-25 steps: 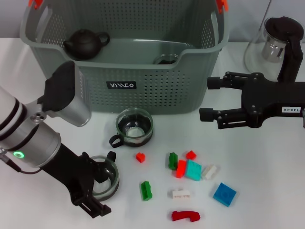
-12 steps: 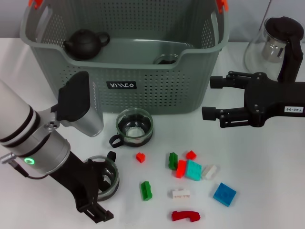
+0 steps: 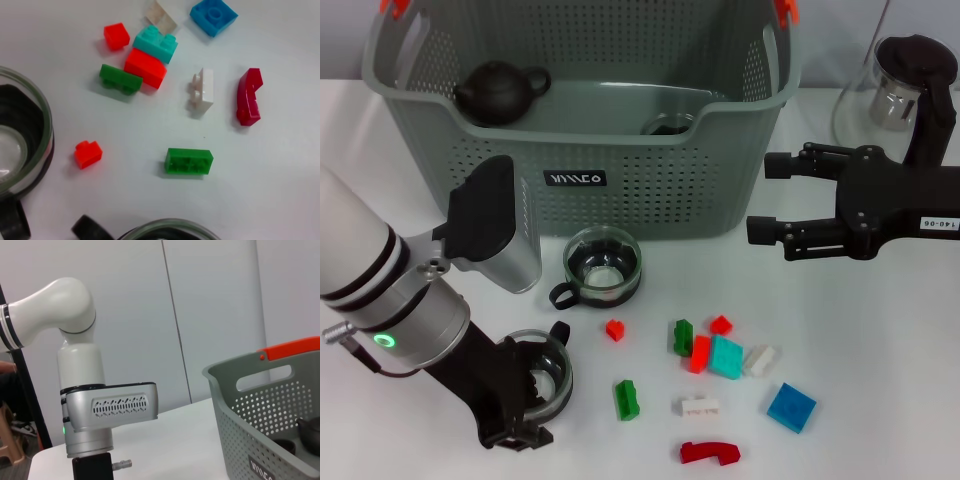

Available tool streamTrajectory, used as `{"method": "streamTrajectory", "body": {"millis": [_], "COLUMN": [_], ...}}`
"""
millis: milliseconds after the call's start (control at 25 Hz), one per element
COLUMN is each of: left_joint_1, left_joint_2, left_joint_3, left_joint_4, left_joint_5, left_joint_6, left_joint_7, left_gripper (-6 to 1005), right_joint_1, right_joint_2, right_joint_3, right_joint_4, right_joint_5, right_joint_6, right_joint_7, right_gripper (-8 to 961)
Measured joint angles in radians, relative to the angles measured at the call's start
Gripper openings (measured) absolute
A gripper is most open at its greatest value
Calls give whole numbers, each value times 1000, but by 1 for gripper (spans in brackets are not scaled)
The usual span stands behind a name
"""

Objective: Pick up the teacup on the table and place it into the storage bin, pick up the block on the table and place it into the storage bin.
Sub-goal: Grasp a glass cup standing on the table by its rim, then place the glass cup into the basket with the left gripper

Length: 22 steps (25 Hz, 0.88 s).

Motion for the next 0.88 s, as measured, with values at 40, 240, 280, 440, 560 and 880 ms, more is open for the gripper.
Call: {"method": "streamTrajectory", "body": {"millis": [40, 240, 280, 440, 560, 880], "left_joint_1": [0, -1, -1, 1, 2, -13], "left_joint_2": [0, 1, 1, 0, 1, 11], "left_joint_3": [2, 8, 8, 3, -27, -382], "left_joint_4": [-1, -4, -3, 5, 20, 55], "left_joint_5": [1, 3, 3, 3, -4, -189], "left_joint_6": [0, -3, -3, 7, 26, 202], "left_joint_7": [0, 0, 1, 2, 3, 55], "left_gripper": [465, 272, 225, 132, 95, 61], "right_joint_1": [1, 3, 3, 2, -3, -6], "right_joint_2": [0, 0, 0, 0, -4, -9], "right_joint_3": [0, 1, 1, 1, 1, 3], "right_joint_4": [0, 0, 0, 0, 0, 3], "right_joint_5": [0, 0, 0, 0, 0, 0], "right_joint_6": [0, 1, 2, 2, 1, 0], "right_joint_7": [0, 0, 0, 0, 0, -20], "right_gripper": [947, 947, 947, 947, 947, 946]}}
